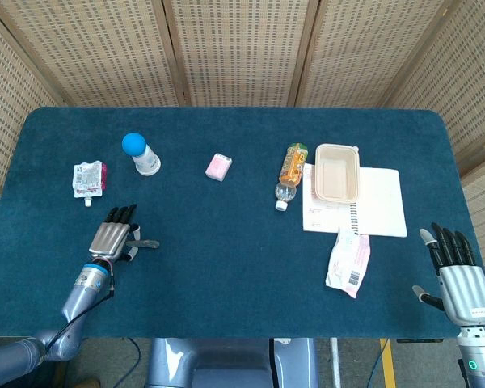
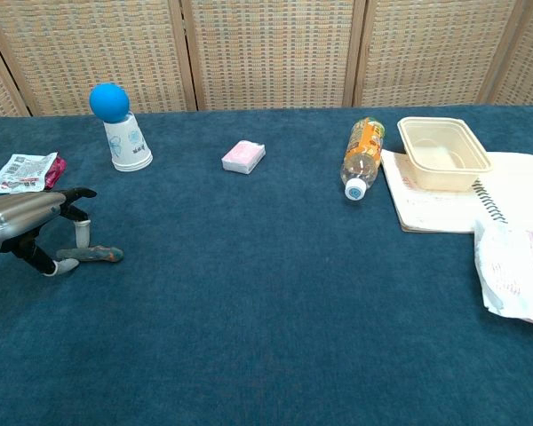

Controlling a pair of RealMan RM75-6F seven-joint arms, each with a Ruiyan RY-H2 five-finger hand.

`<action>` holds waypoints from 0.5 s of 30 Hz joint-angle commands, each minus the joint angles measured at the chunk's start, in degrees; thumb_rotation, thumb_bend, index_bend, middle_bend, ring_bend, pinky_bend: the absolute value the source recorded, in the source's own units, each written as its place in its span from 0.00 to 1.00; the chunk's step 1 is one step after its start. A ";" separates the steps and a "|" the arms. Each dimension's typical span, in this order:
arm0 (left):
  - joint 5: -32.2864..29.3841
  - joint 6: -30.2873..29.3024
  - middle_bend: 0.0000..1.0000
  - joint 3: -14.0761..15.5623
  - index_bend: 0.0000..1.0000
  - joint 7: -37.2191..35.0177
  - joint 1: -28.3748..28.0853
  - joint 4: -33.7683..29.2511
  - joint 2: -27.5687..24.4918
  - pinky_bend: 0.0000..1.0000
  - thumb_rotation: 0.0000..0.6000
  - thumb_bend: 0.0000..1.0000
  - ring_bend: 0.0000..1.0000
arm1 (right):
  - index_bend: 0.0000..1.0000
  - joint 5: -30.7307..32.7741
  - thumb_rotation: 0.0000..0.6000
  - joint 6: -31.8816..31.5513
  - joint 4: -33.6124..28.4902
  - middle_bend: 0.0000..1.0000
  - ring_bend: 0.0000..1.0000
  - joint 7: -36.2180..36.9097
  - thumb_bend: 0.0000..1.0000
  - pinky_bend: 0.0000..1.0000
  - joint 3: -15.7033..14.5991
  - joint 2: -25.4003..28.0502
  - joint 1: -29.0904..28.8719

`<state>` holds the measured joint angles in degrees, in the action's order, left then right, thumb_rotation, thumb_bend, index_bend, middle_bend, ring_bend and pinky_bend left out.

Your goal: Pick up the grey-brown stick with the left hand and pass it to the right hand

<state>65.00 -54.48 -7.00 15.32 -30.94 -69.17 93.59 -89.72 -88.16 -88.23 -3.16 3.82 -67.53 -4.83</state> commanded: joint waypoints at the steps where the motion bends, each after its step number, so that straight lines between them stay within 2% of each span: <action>1: 0.99 -0.85 0.00 -0.07 0.73 -1.28 0.20 -0.39 -0.25 0.00 1.00 0.53 0.00 | 0.00 -0.03 1.00 -0.01 -0.02 0.00 0.00 -0.04 0.00 0.00 -0.01 0.00 0.00; 8: 4.92 -3.67 0.00 -0.14 0.77 -7.14 1.07 -2.19 -1.67 0.00 1.00 0.54 0.00 | 0.00 -0.05 1.00 0.05 -0.07 0.00 0.00 -0.09 0.00 0.00 -0.08 -0.01 -0.01; 12: 7.53 -3.97 0.00 0.03 0.79 -14.58 1.72 -5.35 -3.48 0.00 1.00 0.58 0.00 | 0.00 -0.18 1.00 0.14 -0.16 0.00 0.00 -0.20 0.00 0.00 -0.19 -0.05 -0.04; 15: 10.04 -3.02 0.00 0.34 0.80 -22.99 1.83 -8.07 -4.91 0.00 1.00 0.59 0.00 | 0.00 -0.15 1.00 0.31 -0.19 0.00 0.00 -0.17 0.00 0.00 -0.24 -0.09 -0.09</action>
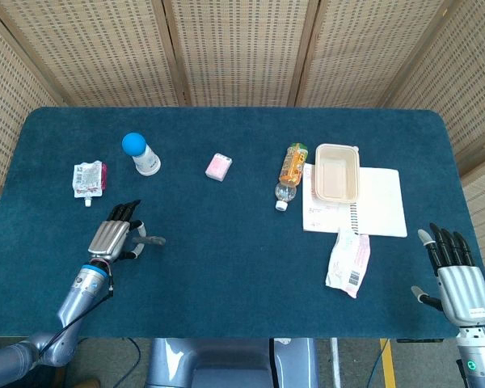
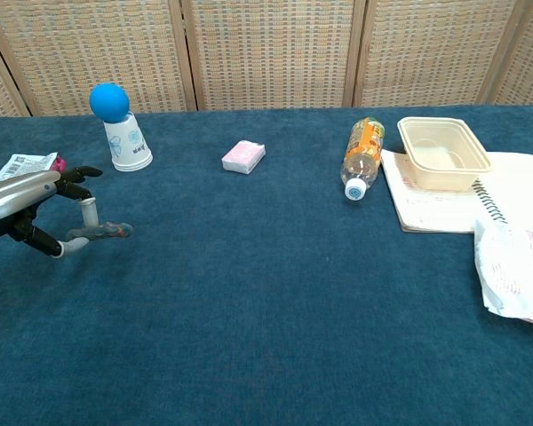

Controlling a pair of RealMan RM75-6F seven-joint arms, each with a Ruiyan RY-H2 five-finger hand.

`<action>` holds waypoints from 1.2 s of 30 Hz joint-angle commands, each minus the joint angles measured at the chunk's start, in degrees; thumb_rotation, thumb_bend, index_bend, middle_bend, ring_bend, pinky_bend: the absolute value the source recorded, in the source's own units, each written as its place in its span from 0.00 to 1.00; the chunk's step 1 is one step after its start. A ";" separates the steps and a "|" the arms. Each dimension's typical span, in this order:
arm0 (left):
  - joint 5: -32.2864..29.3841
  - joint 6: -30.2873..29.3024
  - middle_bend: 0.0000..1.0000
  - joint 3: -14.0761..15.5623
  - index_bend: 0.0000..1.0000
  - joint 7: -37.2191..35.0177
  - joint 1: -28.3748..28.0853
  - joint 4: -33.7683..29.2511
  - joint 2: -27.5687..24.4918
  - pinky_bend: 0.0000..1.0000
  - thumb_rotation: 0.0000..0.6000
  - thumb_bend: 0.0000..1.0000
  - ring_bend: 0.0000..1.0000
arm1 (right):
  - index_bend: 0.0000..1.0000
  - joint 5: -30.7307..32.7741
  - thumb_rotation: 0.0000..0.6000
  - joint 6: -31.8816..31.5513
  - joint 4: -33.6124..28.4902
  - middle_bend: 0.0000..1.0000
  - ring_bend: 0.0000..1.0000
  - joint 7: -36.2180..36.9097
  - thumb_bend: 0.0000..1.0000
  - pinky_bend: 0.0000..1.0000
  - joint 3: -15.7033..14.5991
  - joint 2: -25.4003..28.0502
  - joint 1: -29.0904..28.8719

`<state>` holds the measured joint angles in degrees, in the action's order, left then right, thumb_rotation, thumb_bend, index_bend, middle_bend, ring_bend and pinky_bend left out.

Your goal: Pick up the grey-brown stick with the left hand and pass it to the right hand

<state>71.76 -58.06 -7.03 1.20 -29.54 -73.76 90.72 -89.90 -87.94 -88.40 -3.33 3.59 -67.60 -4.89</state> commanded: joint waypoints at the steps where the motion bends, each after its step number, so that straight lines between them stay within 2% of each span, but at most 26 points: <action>1: 4.34 1.00 0.00 0.46 0.80 -12.59 0.36 -4.28 -2.48 0.00 1.00 0.59 0.00 | 0.00 0.05 1.00 0.17 0.04 0.00 0.00 0.00 0.00 0.00 -0.02 -0.06 -0.07; 7: 9.99 1.38 0.00 0.74 0.80 -27.42 -0.76 -5.85 -3.16 0.00 1.00 0.59 0.00 | 0.00 0.37 1.00 1.39 0.51 0.00 0.00 -0.07 0.00 0.00 -0.08 -0.75 -0.63; 14: 14.78 0.80 0.00 -0.22 0.80 -35.45 -4.12 -8.80 -1.99 0.00 1.00 0.59 0.00 | 0.02 -0.60 1.00 5.00 -0.15 0.00 0.00 1.23 0.00 0.00 0.10 -1.41 -3.46; 23: 13.56 4.04 0.00 -3.20 0.81 -37.75 -9.76 -9.77 3.28 0.00 1.00 0.59 0.00 | 0.18 -5.25 1.00 9.02 -3.37 0.00 0.00 6.33 0.00 0.00 1.09 -0.36 -9.50; 32: 8.90 8.98 0.00 -7.31 0.81 -38.04 -15.21 -8.31 7.92 0.00 1.00 0.59 0.00 | 0.31 -8.37 1.00 15.28 -8.61 0.08 0.00 7.06 0.00 0.00 2.38 -0.75 -16.64; 36: 7.29 10.87 0.00 -8.43 0.81 -38.15 -16.92 -8.10 8.53 0.00 1.00 0.59 0.00 | 0.37 -8.00 1.00 18.53 -9.18 0.11 0.00 7.04 0.06 0.00 3.36 -2.07 -19.81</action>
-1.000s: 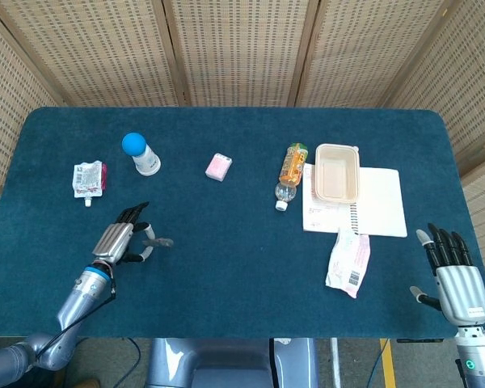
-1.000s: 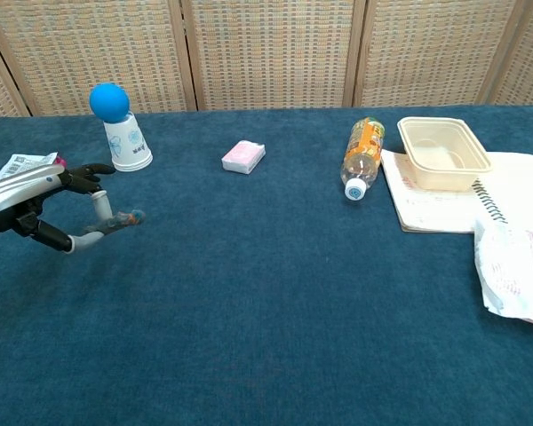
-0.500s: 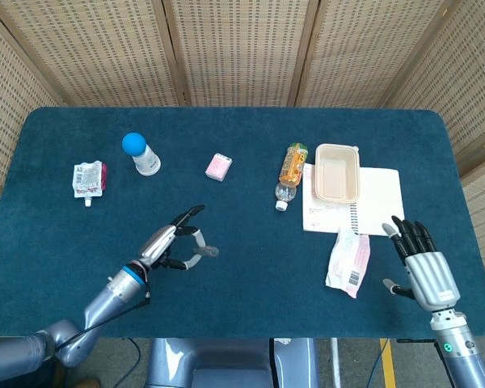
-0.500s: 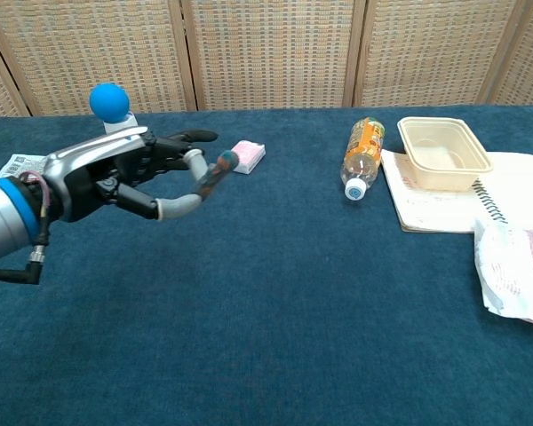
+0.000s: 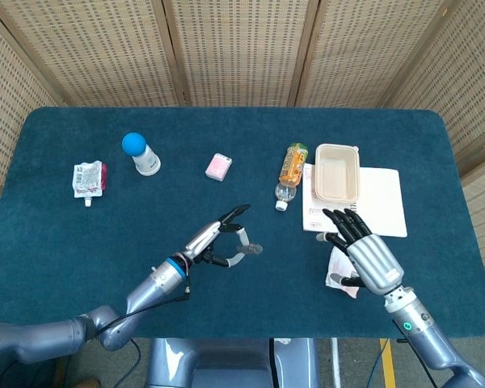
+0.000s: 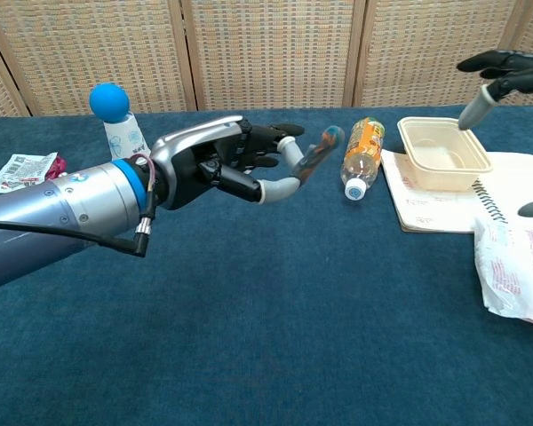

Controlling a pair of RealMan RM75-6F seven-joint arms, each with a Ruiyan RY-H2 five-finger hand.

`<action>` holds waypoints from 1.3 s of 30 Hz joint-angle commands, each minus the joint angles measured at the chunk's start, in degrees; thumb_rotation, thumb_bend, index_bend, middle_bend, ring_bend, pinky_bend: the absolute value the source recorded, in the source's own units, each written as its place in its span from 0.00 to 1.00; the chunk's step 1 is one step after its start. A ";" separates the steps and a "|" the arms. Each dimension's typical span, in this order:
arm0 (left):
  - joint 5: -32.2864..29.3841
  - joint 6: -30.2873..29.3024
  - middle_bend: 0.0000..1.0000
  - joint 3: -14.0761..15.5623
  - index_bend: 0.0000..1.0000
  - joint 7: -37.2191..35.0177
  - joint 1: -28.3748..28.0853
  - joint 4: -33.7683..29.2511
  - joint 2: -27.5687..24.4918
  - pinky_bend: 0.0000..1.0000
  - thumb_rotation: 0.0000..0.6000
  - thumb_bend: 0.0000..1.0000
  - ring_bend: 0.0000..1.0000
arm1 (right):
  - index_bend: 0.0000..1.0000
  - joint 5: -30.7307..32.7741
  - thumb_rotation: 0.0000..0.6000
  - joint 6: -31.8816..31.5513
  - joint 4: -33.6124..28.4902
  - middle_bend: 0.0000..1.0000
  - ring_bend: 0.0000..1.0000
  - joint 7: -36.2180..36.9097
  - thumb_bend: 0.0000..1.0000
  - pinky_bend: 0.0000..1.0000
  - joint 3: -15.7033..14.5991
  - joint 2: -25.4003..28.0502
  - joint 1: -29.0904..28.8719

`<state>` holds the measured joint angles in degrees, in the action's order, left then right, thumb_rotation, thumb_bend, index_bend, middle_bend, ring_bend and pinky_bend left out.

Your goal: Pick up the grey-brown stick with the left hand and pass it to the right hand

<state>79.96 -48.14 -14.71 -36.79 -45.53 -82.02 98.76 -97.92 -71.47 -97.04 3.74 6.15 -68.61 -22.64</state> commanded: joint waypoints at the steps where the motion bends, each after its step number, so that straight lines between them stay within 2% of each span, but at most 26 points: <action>1: -1.37 1.42 0.00 -1.03 0.82 -0.14 -1.33 0.20 0.60 0.00 1.00 0.59 0.00 | 0.37 0.21 1.00 3.00 -0.48 0.12 0.00 -0.20 0.08 0.00 1.17 -1.48 -2.99; 3: -2.14 2.29 0.00 -1.35 0.82 -0.05 -2.00 0.20 0.71 0.00 1.00 0.59 0.00 | 0.39 0.31 1.00 4.16 -0.08 0.13 0.00 -1.01 0.14 0.00 2.05 -2.41 -4.71; 7: -3.33 3.41 0.00 -1.61 0.82 0.31 -2.95 0.39 0.89 0.00 1.00 0.59 0.00 | 0.41 0.66 1.00 7.12 0.29 0.14 0.00 -6.04 0.18 0.00 4.46 -4.46 -8.91; 13: -4.28 3.61 0.00 -2.03 0.82 0.04 -3.43 0.54 0.46 0.00 1.00 0.59 0.00 | 0.43 3.32 1.00 9.56 -2.03 0.15 0.00 -10.94 0.23 0.00 6.32 -5.24 -11.93; 26: -4.13 3.40 0.00 -1.49 0.82 -1.86 -3.74 1.15 0.85 0.00 1.00 0.59 0.00 | 0.49 6.39 1.00 10.60 -3.88 0.17 0.00 -16.88 0.36 0.00 7.16 -5.71 -14.66; 39: -3.74 2.98 0.00 -0.70 0.82 -2.65 -3.79 1.27 0.78 0.00 1.00 0.59 0.00 | 0.50 7.20 1.00 9.70 -4.65 0.18 0.00 -18.51 0.39 0.00 6.05 -5.27 -15.40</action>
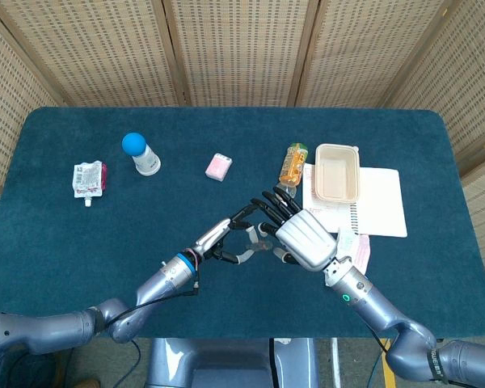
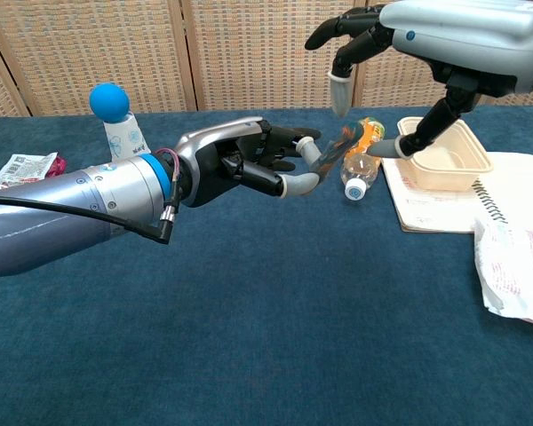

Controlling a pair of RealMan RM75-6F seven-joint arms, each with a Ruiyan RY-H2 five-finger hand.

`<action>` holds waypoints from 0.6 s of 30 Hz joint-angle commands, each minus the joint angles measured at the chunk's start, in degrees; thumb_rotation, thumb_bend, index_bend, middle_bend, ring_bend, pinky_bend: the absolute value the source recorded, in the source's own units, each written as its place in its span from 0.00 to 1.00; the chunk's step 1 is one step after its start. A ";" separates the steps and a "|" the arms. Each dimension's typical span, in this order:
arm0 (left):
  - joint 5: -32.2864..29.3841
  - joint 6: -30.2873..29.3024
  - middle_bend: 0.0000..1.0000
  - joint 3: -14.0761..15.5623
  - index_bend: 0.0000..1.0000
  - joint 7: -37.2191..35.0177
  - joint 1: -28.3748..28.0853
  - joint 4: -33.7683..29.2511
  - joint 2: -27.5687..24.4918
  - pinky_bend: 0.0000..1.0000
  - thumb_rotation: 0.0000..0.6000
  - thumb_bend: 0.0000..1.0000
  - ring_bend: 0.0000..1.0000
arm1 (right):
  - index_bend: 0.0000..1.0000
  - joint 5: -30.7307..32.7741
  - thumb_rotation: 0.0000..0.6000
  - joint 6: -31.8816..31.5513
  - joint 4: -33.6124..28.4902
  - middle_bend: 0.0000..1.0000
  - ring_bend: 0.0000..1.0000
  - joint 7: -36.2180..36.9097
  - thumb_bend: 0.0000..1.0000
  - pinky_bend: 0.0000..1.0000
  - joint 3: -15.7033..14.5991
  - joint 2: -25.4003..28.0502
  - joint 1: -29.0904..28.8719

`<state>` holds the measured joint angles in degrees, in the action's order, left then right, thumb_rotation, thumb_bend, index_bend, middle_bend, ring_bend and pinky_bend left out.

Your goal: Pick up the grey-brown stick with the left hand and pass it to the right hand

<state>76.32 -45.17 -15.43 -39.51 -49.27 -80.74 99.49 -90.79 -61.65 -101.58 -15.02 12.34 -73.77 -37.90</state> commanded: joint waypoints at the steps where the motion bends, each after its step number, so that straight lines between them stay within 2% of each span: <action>1: -0.16 0.06 0.00 0.03 0.82 0.17 -0.11 -0.01 0.09 0.00 1.00 0.59 0.00 | 0.50 0.15 1.00 -0.12 -0.13 0.18 0.00 0.38 0.39 0.00 -0.24 -0.18 -0.21; 18: -1.86 0.09 0.00 0.00 0.82 2.85 -0.38 -1.51 -0.21 0.00 1.00 0.59 0.00 | 0.56 1.29 1.00 -0.79 -0.29 0.18 0.00 0.29 0.44 0.00 -1.19 -1.68 -1.21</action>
<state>74.51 -45.11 -15.46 -36.70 -49.64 -82.21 99.25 -89.51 -62.43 -101.86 -14.72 11.17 -75.44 -39.10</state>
